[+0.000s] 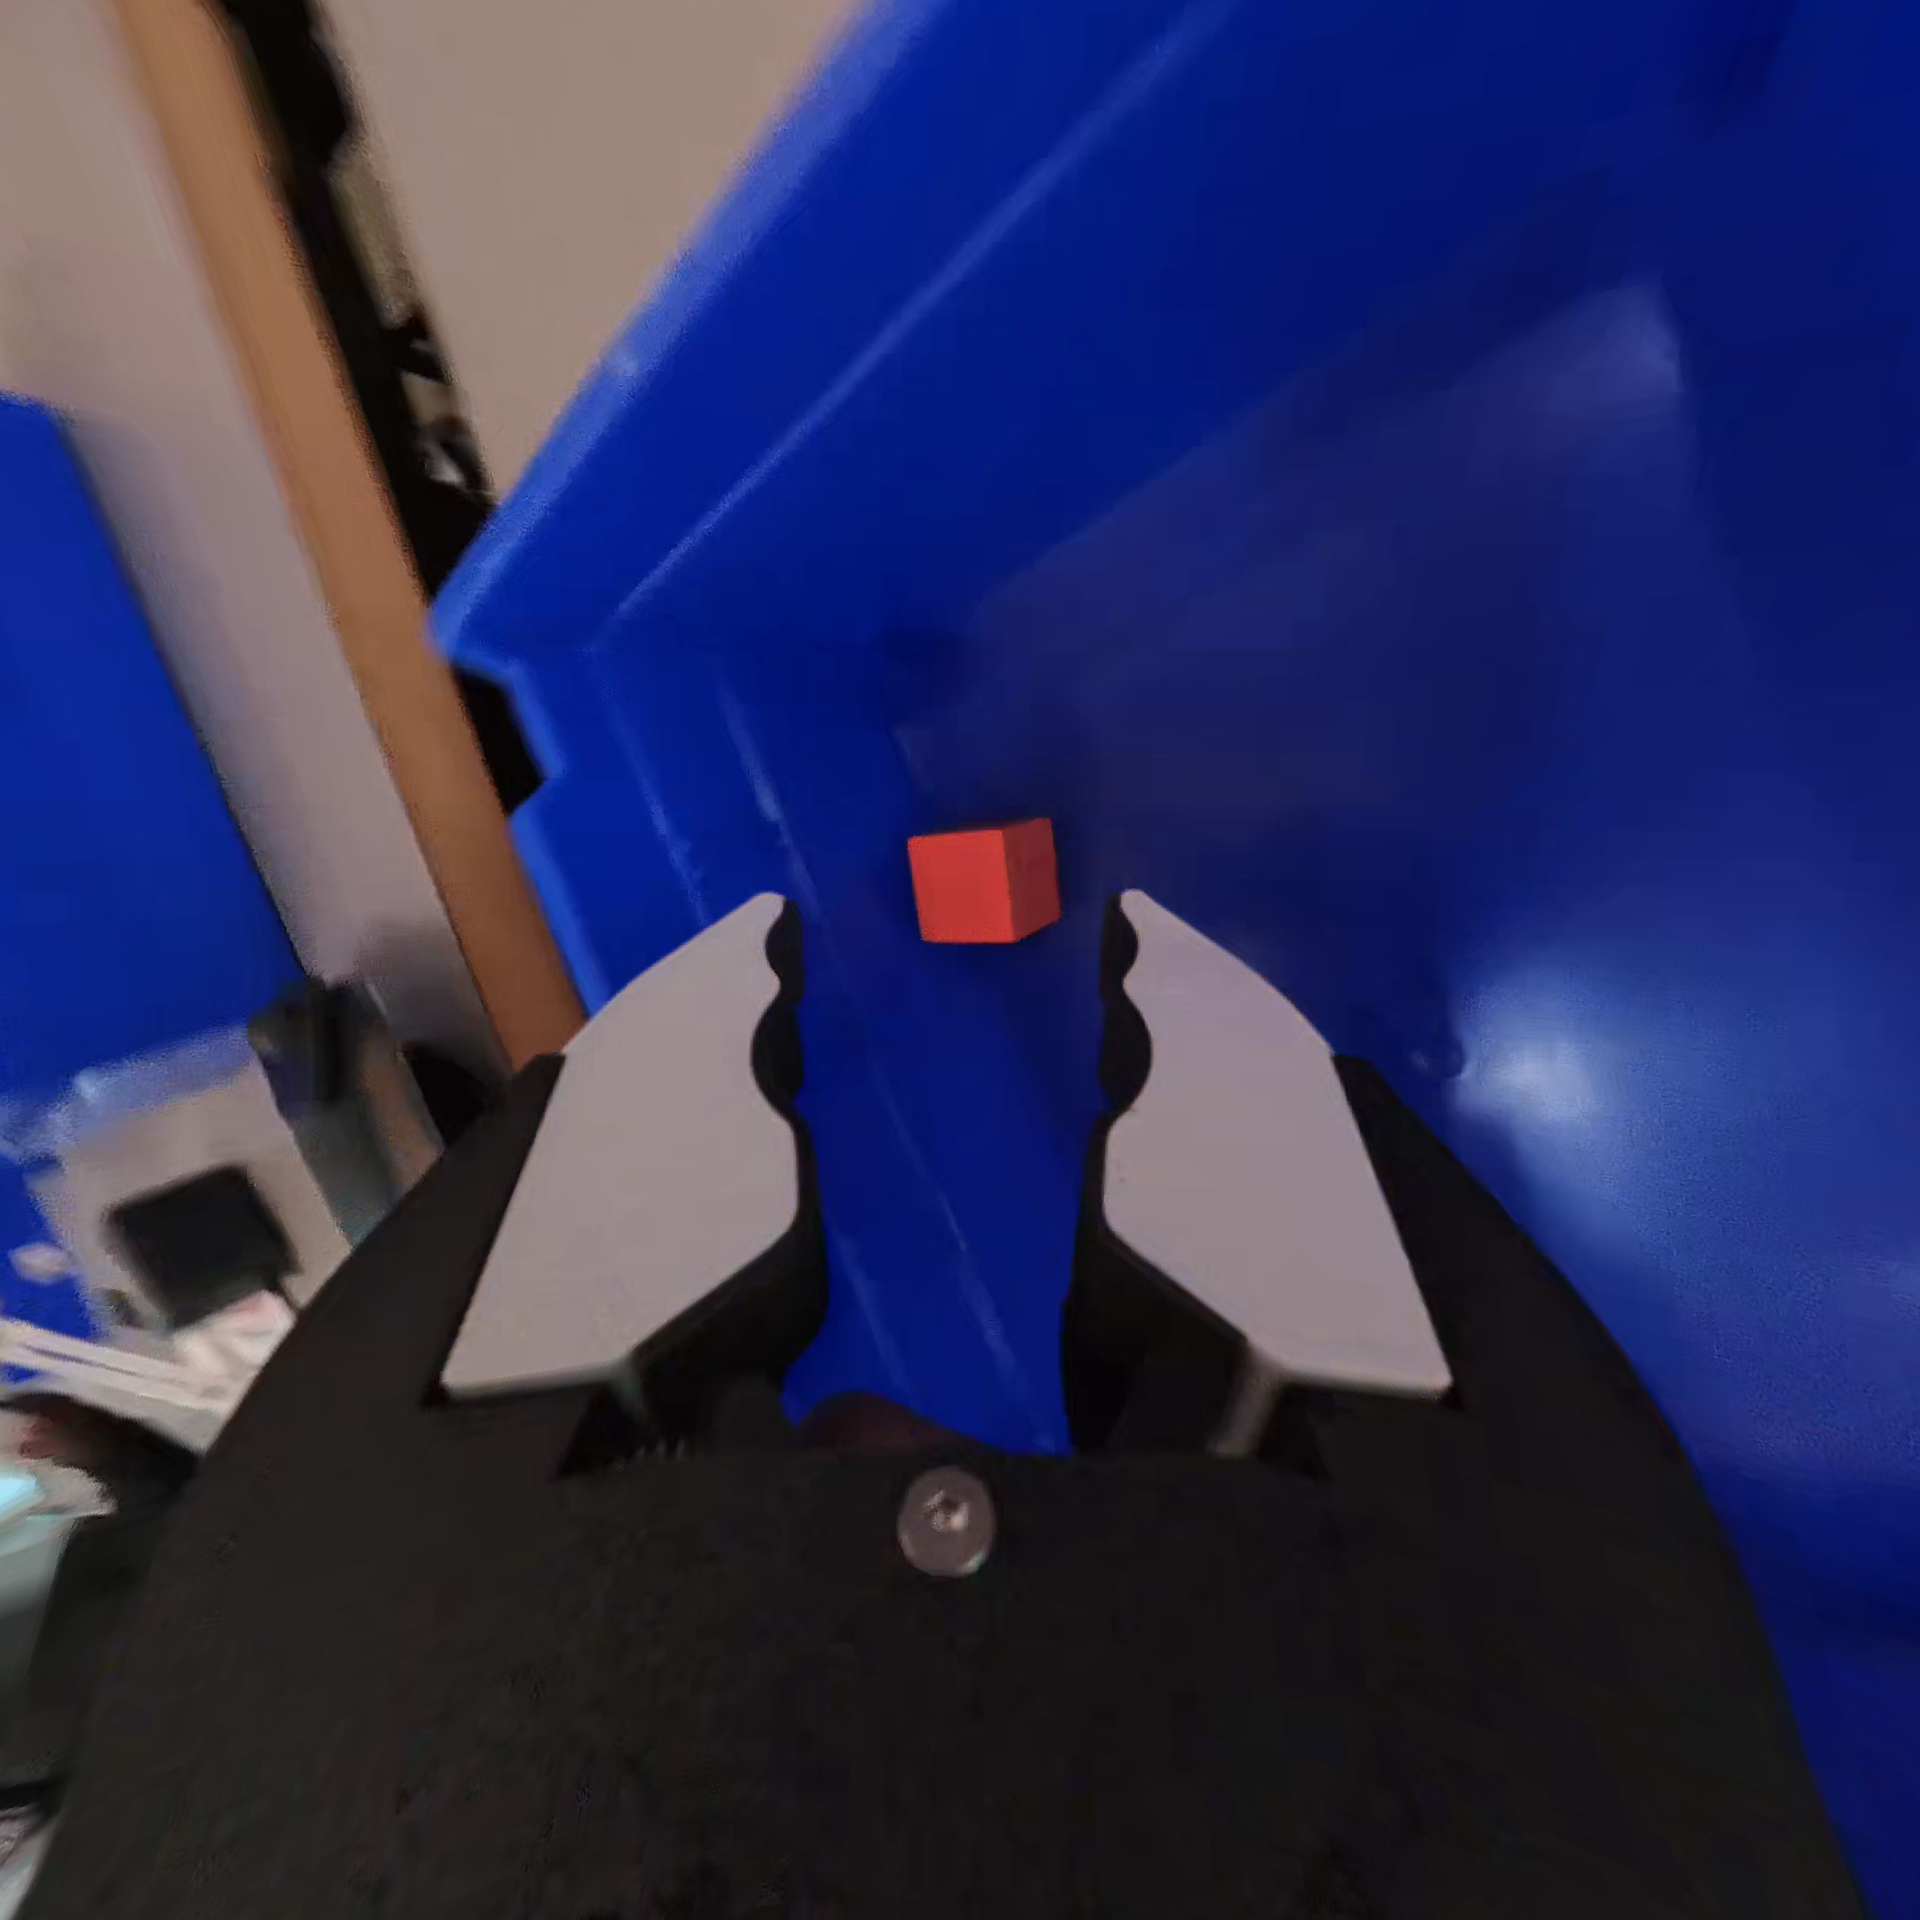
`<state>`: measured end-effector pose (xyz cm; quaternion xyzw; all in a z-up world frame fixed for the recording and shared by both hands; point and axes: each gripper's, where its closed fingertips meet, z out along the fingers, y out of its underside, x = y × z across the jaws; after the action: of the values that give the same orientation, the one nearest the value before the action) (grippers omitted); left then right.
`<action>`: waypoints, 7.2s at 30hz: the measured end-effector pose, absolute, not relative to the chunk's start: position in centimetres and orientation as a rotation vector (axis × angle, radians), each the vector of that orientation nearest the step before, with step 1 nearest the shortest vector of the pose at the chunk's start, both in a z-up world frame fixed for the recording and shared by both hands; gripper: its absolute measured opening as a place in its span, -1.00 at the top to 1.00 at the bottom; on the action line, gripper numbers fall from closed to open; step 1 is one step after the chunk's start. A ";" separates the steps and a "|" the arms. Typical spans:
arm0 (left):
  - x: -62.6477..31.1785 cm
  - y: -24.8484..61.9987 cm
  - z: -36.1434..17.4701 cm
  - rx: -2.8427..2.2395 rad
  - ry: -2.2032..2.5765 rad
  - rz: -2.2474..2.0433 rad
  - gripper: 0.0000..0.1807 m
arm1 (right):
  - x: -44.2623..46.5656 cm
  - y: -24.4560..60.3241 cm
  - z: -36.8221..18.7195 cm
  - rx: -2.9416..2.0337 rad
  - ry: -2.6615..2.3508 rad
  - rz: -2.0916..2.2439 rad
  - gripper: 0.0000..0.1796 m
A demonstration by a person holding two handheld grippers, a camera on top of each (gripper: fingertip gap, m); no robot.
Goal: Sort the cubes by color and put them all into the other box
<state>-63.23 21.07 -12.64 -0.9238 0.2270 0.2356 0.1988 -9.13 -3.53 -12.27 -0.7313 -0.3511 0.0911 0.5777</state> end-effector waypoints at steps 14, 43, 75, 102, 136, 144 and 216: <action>-65.2 21.5 -17.3 -2.680 1.874 1.086 0.44 | -8.7 -3.2 -12.9 -1.728 -0.853 0.142 0.80; -49.8 9.6 -4.6 -1.860 0.700 -0.239 0.67 | -8.5 -3.1 -12.7 -1.742 -0.840 0.178 0.82; -19.4 -4.0 -1.1 -1.635 0.803 -1.751 0.46 | -14.1 -2.6 -0.6 -1.045 -0.902 0.265 0.67; -26.0 -3.2 -10.5 -1.789 0.748 -0.472 0.59 | 24.1 21.2 -10.7 -2.260 -0.059 -0.159 0.67; -27.6 -1.4 -12.5 -1.897 0.667 -0.450 0.52 | -8.2 -4.2 -10.1 -1.722 -0.522 0.420 0.59; -32.9 -1.5 -11.0 -1.974 0.747 -0.249 0.53 | -8.5 -4.2 -10.2 -1.737 -0.531 0.464 0.57; -16.5 -1.9 -1.5 -1.546 0.650 -2.036 0.76 | -18.6 -1.3 -2.2 -0.998 -1.066 0.149 0.58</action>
<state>-16.46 -1.92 -1.52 -0.5676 0.2387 -0.7476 0.2491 -18.56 -1.28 -2.20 -0.4553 -0.4866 0.0679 0.7425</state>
